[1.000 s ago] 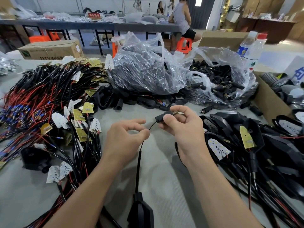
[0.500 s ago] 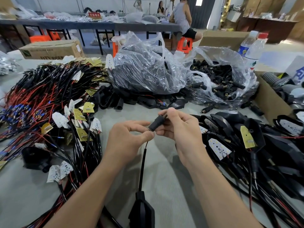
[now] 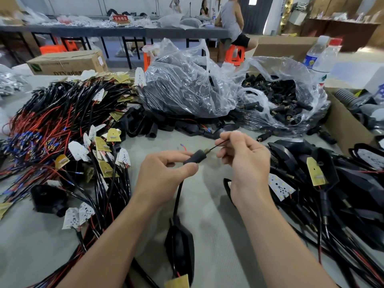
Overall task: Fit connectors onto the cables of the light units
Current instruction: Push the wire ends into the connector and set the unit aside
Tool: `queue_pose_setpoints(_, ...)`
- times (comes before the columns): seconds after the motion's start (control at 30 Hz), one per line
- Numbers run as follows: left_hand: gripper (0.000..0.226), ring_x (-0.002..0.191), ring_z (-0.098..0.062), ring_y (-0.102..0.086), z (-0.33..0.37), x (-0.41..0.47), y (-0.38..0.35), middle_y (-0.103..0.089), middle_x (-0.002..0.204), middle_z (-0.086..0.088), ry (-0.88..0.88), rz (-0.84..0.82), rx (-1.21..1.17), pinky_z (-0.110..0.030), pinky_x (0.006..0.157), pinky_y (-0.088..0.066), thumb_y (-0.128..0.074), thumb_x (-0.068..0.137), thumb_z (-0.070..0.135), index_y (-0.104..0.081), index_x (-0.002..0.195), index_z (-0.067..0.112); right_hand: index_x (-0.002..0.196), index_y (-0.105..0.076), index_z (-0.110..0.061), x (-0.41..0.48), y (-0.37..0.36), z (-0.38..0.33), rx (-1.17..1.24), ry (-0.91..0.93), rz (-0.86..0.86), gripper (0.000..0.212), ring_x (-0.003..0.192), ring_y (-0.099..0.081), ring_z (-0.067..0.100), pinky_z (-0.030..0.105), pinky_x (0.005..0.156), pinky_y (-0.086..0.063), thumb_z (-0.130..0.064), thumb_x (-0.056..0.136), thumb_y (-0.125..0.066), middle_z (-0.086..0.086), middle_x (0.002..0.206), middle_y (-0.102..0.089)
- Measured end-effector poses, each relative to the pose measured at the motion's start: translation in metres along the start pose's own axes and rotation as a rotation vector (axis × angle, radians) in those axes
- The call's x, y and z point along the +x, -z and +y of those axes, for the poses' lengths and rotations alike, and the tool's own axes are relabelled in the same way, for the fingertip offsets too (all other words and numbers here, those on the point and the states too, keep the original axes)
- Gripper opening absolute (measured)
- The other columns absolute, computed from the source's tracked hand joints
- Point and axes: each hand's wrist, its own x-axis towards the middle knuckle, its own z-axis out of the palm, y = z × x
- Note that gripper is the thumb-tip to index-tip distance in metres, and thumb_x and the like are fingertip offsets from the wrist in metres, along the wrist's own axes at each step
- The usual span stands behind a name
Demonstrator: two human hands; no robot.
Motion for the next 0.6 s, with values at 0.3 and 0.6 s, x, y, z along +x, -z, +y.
queue_pose_setpoints(0.3, 0.014, 0.052, -0.007, -0.049, -0.0075, -0.0021, -0.0050, -0.076, 0.091, 0.023, 0.012, 0.024, 0.012, -0.024, 0.059, -0.043, -0.075, 0.067, 0.043, -0.079, 0.080, 0.044, 0.079, -0.070, -0.006, -0.0064, -0.0040, 0.0035, -0.187, -0.117, -0.248, 0.024, 0.052, -0.056, 0.019, 0.027, 0.049, -0.043, -0.007, 0.098, -0.056, 0.019, 0.080, -0.072)
queue_pose_setpoints(0.6, 0.020, 0.079, -0.015, -0.077, -0.0011, 0.0008, 0.0011, -0.079, 0.086, -0.003, 0.427, -0.081, -0.404, -0.021, 0.059, -0.057, -0.065, 0.098, 0.026, -0.079, 0.096, 0.012, 0.080, -0.067, -0.007, -0.0053, -0.0028, 0.0051, -0.135, -0.199, -0.299, 0.026, 0.047, -0.059, 0.018, 0.023, 0.045, -0.046, -0.004, 0.101, -0.052, 0.009, 0.069, -0.070)
